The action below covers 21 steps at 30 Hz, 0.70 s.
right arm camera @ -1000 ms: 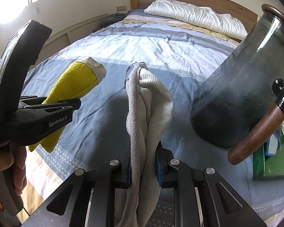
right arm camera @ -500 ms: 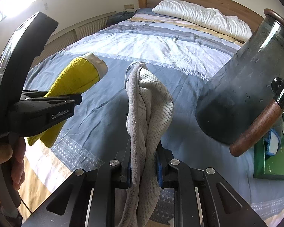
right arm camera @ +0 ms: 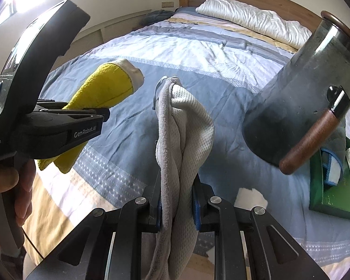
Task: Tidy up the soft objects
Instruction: 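Lift the yellow towel with the left tool while the right tool lifts the grey cloth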
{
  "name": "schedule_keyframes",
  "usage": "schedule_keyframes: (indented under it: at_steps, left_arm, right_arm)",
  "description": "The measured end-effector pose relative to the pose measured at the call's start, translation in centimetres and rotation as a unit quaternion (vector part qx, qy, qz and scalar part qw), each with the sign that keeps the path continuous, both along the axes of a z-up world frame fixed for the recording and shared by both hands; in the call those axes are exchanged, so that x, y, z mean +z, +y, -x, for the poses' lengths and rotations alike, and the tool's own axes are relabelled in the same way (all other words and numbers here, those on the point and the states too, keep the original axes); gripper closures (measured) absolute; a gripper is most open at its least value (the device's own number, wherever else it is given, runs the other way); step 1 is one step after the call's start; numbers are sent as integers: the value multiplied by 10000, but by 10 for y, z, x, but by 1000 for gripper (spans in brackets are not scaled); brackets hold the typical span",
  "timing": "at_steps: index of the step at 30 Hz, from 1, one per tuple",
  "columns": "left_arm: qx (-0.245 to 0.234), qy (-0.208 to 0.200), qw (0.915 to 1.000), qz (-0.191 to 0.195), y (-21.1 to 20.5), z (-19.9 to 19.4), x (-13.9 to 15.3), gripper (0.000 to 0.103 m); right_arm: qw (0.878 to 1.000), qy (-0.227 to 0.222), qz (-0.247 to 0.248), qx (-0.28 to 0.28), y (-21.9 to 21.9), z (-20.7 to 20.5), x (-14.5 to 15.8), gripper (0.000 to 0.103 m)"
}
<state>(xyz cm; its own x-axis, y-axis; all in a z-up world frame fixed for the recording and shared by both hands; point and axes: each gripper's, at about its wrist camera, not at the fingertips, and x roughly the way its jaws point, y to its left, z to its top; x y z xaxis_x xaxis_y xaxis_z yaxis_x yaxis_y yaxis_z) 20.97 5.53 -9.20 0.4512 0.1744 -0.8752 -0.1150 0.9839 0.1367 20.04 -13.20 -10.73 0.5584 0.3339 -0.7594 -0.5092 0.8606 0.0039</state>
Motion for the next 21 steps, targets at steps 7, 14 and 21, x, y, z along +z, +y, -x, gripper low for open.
schedule_keyframes:
  at_steps: [7,14,21]
  left_arm:
    - [-77,70,9999,-5,-13,11,0,86]
    - [-123,46,9999,-55,-22,23,7,86]
    - [-185,40,9998,-17,-30,35,13,86]
  right_arm:
    - [9999,45,87,115,-11,15,6,84]
    - [9997,60,120,219,-23,31,12,84]
    - [9995,107,131,258,-36,50,15,84]
